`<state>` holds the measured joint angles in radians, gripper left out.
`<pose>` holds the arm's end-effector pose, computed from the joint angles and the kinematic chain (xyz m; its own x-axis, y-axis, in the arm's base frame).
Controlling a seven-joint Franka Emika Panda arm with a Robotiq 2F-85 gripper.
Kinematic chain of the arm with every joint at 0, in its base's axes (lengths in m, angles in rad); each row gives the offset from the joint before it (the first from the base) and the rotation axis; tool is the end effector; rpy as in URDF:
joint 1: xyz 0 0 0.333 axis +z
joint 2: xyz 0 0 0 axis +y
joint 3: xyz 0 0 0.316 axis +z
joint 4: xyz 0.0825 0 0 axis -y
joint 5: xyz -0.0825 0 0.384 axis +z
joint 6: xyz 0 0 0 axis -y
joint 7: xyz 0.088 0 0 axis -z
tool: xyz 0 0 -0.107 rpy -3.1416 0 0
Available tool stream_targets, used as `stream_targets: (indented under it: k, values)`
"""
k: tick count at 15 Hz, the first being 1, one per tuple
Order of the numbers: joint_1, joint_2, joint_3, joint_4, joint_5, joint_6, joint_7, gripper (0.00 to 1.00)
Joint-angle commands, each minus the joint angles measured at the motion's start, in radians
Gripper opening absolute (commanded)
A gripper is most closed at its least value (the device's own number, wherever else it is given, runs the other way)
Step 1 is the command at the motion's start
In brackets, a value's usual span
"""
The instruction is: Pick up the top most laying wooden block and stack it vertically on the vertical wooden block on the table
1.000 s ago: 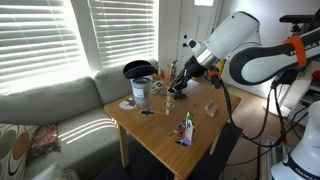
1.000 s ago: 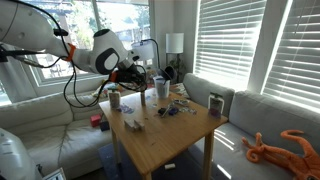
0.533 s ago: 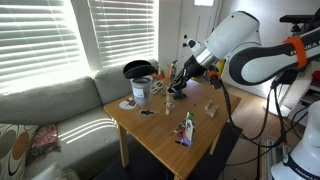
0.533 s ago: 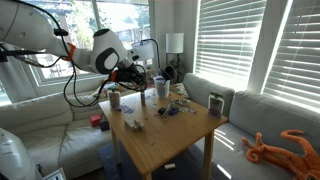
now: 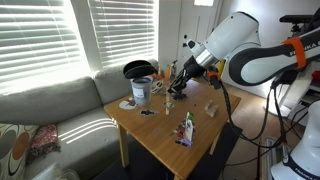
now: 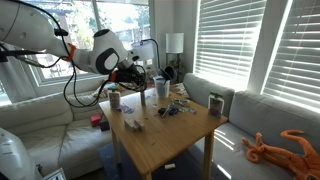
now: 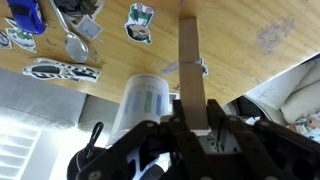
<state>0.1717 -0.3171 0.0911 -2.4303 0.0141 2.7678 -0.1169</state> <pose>0.4693 0.1282 0.4995 0.7324 0.3183 0.6019 0.3360 -0.9378 0.0871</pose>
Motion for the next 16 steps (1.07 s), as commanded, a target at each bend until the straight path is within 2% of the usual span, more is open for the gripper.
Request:
stream_targets:
  k: [1, 16]
  values:
    - [-0.022, 0.002, 0.017, 0.012, -0.032, -0.012, 0.03, 0.07]
    - [-0.023, -0.007, 0.021, 0.001, -0.038, -0.015, 0.037, 0.07]
